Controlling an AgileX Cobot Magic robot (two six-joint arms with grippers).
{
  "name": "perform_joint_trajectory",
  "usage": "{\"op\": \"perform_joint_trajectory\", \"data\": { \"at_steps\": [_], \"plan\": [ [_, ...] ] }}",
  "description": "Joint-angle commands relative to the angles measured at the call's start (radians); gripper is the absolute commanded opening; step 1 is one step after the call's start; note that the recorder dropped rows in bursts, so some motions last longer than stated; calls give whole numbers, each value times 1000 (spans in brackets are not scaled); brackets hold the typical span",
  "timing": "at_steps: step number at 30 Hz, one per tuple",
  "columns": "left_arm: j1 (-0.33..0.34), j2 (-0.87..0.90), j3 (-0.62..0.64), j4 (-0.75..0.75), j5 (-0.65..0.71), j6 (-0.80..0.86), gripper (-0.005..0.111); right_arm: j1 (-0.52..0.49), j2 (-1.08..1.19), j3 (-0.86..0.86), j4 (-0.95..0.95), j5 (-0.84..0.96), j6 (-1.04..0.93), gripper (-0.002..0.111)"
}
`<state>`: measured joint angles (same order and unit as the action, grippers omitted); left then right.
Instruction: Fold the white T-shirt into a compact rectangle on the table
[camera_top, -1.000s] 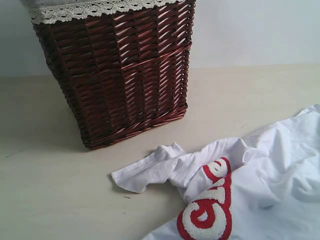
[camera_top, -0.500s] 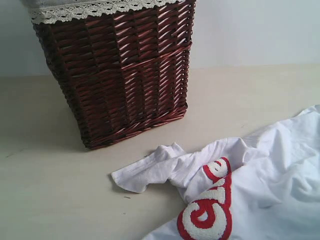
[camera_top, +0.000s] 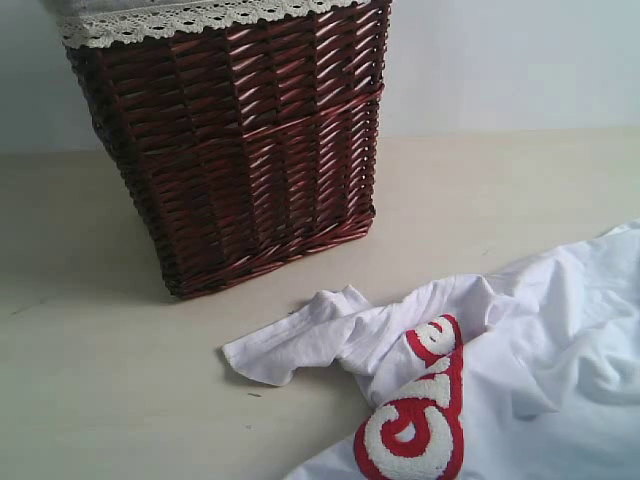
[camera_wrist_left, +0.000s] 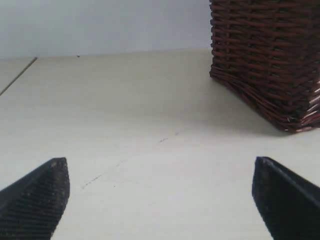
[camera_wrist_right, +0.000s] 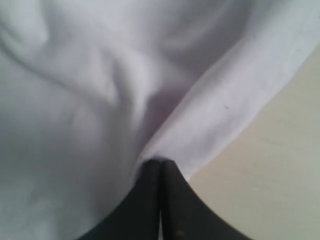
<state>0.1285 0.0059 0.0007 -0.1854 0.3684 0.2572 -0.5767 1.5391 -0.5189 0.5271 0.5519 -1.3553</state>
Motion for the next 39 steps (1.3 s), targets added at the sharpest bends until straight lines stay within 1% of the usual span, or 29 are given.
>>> {"op": "perform_joint_trajectory", "data": {
  "at_steps": [1, 4, 6, 12, 24, 29, 30, 32, 35, 37, 39],
  "plan": [
    [3, -6, -1, -7, -5, -4, 94, -4, -27, 3, 5, 112, -15, 0],
    [3, -6, -1, -7, -5, -4, 94, -4, -27, 4, 5, 166, -31, 0],
    [3, -6, -1, -7, -5, -4, 94, -4, -25, 5, 5, 168, -31, 0],
    [3, -6, -1, -7, -5, -4, 94, -4, 4, 5, 17, 98, -31, 0],
    [3, -6, -1, -7, -5, -4, 94, -4, 103, 5, 43, -112, -29, 0],
    [3, -6, -1, -7, -5, -4, 94, -4, 28, 1, 39, -240, -27, 0],
    [3, -6, -1, -7, -5, -4, 94, -4, -5, 1, 39, -304, -17, 0],
    [3, -6, -1, -7, -5, -4, 94, -4, -28, 1, 39, -364, 26, 0],
    [3, -6, -1, -7, -5, -4, 94, -4, -30, 1, 39, -368, 47, 0],
    [3, -6, -1, -7, -5, -4, 94, -4, -30, 1, 75, -380, 60, 0],
    [3, -6, -1, -7, -5, -4, 94, -4, -30, 1, 159, -475, 60, 2]
  ]
}}
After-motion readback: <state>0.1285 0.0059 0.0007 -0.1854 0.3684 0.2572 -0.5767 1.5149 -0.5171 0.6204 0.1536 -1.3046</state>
